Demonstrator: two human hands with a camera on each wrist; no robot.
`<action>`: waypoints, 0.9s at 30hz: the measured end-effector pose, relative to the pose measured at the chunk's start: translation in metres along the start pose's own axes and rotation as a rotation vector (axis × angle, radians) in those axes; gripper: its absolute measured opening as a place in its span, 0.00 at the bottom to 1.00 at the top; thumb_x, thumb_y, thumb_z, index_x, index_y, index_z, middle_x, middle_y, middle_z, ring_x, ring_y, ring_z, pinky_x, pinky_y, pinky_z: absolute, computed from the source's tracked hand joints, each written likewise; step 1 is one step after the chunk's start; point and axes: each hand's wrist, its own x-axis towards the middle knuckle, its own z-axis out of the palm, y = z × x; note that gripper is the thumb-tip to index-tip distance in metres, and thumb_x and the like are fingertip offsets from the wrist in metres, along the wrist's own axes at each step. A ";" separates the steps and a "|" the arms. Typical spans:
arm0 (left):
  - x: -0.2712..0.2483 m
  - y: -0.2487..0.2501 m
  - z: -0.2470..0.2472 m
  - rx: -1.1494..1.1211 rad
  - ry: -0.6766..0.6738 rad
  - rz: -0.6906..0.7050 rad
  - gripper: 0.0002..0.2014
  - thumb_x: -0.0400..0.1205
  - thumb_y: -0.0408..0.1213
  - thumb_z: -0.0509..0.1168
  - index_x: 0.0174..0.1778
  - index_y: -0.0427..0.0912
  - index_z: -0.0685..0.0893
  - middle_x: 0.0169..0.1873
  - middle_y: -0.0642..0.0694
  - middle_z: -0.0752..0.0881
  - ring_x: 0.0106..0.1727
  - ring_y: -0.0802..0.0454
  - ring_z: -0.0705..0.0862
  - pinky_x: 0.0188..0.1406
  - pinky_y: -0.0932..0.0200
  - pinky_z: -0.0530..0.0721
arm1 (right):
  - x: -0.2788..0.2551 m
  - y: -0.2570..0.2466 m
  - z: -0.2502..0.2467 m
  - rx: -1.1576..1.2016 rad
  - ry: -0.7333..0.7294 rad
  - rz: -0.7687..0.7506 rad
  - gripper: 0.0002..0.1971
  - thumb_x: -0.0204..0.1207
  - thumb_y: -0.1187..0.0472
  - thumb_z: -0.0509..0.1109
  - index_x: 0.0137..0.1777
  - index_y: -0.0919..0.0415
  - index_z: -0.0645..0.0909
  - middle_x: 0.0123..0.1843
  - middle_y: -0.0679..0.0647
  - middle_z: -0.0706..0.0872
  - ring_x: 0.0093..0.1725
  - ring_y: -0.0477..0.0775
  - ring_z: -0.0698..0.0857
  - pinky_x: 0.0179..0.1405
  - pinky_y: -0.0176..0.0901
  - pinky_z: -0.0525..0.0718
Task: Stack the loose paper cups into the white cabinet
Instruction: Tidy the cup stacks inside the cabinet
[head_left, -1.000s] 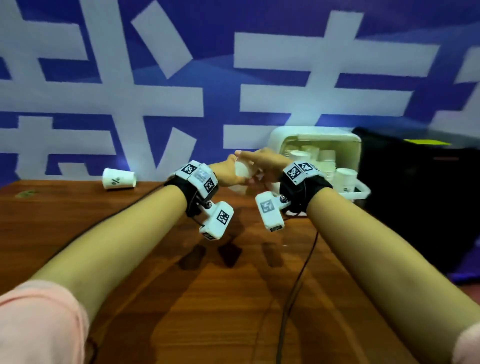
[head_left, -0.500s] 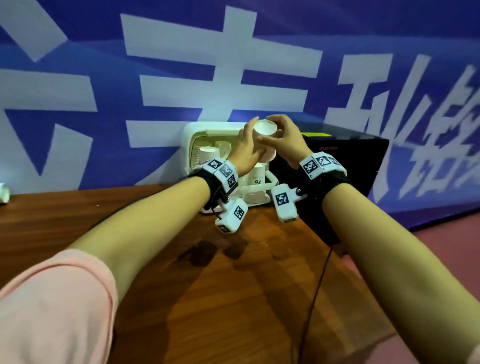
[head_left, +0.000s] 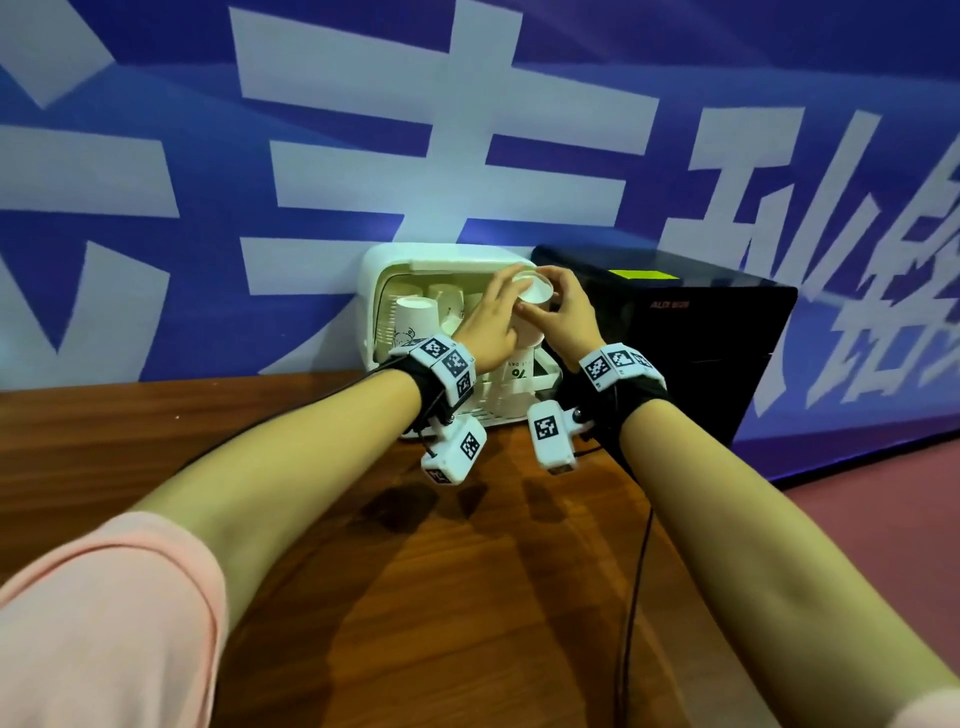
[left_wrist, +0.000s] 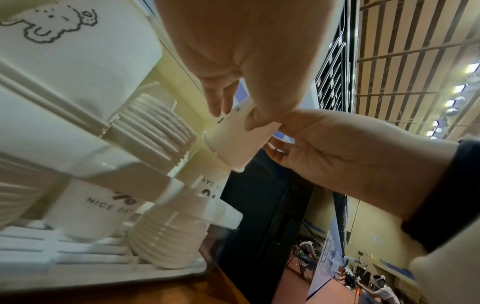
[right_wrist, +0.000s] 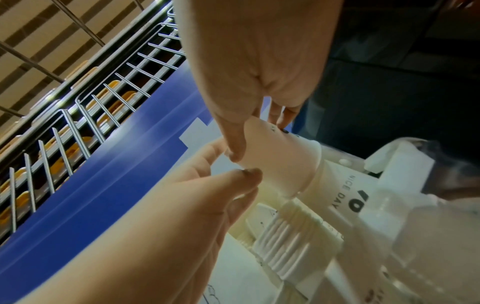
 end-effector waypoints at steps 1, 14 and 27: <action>0.000 -0.003 0.002 0.016 -0.026 -0.005 0.34 0.73 0.16 0.58 0.79 0.33 0.64 0.82 0.40 0.54 0.82 0.44 0.60 0.78 0.62 0.58 | 0.000 0.003 0.002 -0.009 0.003 0.021 0.26 0.71 0.62 0.79 0.69 0.60 0.76 0.60 0.50 0.83 0.58 0.49 0.82 0.64 0.47 0.81; 0.005 -0.021 0.025 0.539 -0.362 -0.132 0.21 0.82 0.33 0.58 0.71 0.33 0.71 0.77 0.36 0.68 0.85 0.43 0.50 0.83 0.46 0.40 | 0.001 0.042 0.024 -0.285 -0.228 0.310 0.23 0.75 0.56 0.75 0.70 0.59 0.78 0.67 0.57 0.84 0.66 0.56 0.82 0.62 0.42 0.76; 0.007 -0.005 0.009 0.435 -0.471 -0.150 0.30 0.80 0.29 0.59 0.80 0.33 0.63 0.80 0.35 0.63 0.83 0.40 0.54 0.82 0.44 0.50 | 0.001 0.015 0.038 -0.460 -0.239 0.475 0.31 0.80 0.53 0.66 0.82 0.52 0.61 0.76 0.64 0.71 0.76 0.66 0.70 0.75 0.55 0.66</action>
